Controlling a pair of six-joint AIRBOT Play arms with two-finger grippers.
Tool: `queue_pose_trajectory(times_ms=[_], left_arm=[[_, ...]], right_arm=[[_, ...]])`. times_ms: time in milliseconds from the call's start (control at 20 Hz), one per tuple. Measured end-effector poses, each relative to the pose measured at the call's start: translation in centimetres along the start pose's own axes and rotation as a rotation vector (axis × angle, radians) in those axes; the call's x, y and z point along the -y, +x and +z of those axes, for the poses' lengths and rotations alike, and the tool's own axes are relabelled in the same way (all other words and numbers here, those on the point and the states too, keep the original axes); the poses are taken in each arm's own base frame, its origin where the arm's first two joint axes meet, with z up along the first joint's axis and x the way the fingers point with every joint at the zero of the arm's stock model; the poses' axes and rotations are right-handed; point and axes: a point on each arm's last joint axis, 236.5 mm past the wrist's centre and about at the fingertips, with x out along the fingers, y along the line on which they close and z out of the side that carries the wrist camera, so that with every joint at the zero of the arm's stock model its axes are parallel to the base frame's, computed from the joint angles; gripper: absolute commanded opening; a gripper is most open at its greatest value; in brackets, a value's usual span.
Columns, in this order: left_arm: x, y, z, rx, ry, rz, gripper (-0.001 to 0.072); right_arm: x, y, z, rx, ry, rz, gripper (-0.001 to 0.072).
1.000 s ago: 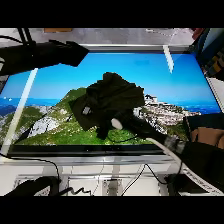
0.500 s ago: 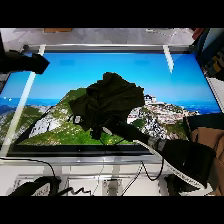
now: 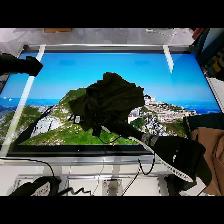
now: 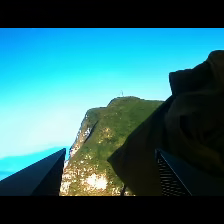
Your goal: Fold the clothes and pants, and hang the long-sleeved shirts on hangers.
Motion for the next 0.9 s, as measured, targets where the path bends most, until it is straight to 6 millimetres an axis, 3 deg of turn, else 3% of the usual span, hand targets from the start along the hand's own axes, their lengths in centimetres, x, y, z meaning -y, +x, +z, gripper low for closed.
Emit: queue_pose_trajectory(times_ms=[250,300,350,500,600,700,800,900], left_arm=[[-0.2,1.4,-0.6,-0.030,-0.009,-0.005,0.0593],[-0.3,1.9,-0.8,-0.040,-0.013,-0.006,0.0505],[-0.3,2.3,-1.1,-0.052,-0.018,-0.008,0.0464],[-1.0,3.4,-2.0,-0.084,-0.028,0.001,0.0464],[-1.8,3.7,-2.7,-0.107,-0.040,0.013,0.0464],[-2.9,3.9,-4.2,-0.153,-0.062,0.027,0.0421],[-3.6,4.7,-6.9,-0.224,-0.103,0.020,0.0421],[-2.3,6.3,-10.8,-0.311,-0.169,-0.059,0.0426]], right_arm=[[1.8,-1.6,0.4,-0.034,0.012,-0.011,0.0040],[2.8,-2.3,0.5,-0.038,0.046,-0.022,0.0040],[4.2,-3.2,0.6,-0.040,0.091,-0.039,0.0040],[9.9,-7.4,-0.8,-0.041,0.287,-0.115,0.0039],[14.5,-11.2,-3.5,-0.049,0.428,-0.185,0.0039],[19.2,-15.9,-7.8,-0.059,0.603,-0.271,0.0038],[23.1,-20.7,-12.9,-0.065,0.785,-0.361,0.0038],[25.2,-24.6,-17.8,-0.070,0.961,-0.410,0.0039]])
